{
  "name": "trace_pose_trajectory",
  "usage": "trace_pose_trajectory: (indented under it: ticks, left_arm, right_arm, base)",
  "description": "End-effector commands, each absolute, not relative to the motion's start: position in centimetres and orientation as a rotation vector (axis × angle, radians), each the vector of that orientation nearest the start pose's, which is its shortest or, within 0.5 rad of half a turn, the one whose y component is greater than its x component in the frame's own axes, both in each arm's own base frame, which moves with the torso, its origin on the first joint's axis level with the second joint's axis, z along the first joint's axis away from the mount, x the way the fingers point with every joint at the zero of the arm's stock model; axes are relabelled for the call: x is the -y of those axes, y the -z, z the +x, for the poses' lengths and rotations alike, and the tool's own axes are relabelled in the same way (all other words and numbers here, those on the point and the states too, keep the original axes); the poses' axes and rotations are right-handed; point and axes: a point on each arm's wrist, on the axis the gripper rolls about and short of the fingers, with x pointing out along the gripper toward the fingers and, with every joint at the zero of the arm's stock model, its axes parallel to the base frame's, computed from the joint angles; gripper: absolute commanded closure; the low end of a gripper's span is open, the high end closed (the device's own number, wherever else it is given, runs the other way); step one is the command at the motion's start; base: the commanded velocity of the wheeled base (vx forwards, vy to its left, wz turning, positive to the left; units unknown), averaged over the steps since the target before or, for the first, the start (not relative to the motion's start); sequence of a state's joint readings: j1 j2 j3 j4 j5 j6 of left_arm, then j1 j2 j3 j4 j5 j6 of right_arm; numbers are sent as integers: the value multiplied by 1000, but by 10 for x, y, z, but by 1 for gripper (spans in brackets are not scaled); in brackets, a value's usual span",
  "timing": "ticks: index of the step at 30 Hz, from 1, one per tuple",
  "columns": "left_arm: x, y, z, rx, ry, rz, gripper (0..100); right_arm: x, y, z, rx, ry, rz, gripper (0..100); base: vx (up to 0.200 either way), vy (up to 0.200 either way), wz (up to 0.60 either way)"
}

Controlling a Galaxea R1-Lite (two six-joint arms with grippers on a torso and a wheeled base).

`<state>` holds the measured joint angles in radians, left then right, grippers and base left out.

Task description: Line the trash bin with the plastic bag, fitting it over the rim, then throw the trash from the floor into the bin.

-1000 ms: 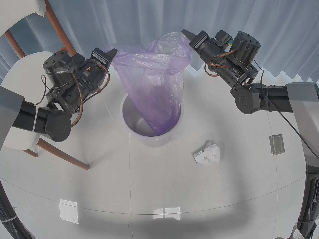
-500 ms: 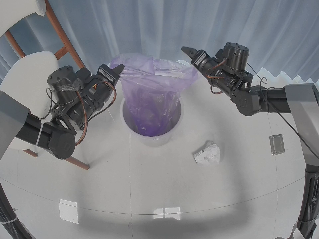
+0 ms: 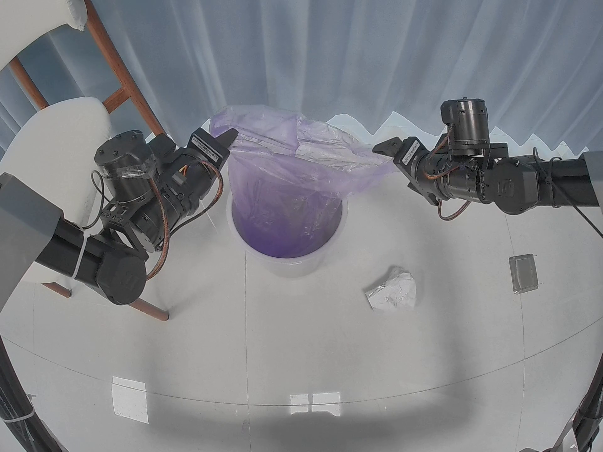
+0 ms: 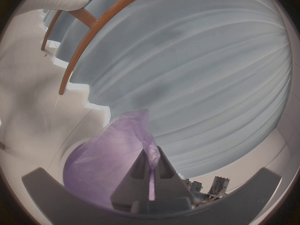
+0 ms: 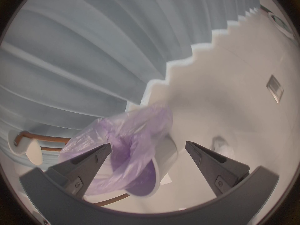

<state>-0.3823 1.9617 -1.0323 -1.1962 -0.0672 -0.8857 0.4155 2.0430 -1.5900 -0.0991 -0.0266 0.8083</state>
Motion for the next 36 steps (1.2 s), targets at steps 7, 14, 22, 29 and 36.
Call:
trace_pose_trajectory:
  ticks: [7,14,22,29,36]
  left_arm:
    - [150,-197,348,8,531,-887,100]
    - [152,-192,343,-16,531,-886,100]
    - [157,-189,340,-12,550,-887,100]
    - [161,-189,338,-16,562,-889,100]
    - [166,-188,331,-33,578,-888,100]
  right_arm:
    - [-235,-219,334,-724,-242,993,0]
    - [-269,-202,328,-819,-224,1087,0]
    - [-282,-218,338,-830,-211,1209,0]
    - [-291,-224,344,-856,-204,1262,0]
    - [-310,-212,347,-883,-217,1254,0]
  base:
    - [0,0,0]
    - [0,0,0]
    - [0,0,0]
    - [0,0,0]
    - [0,0,0]
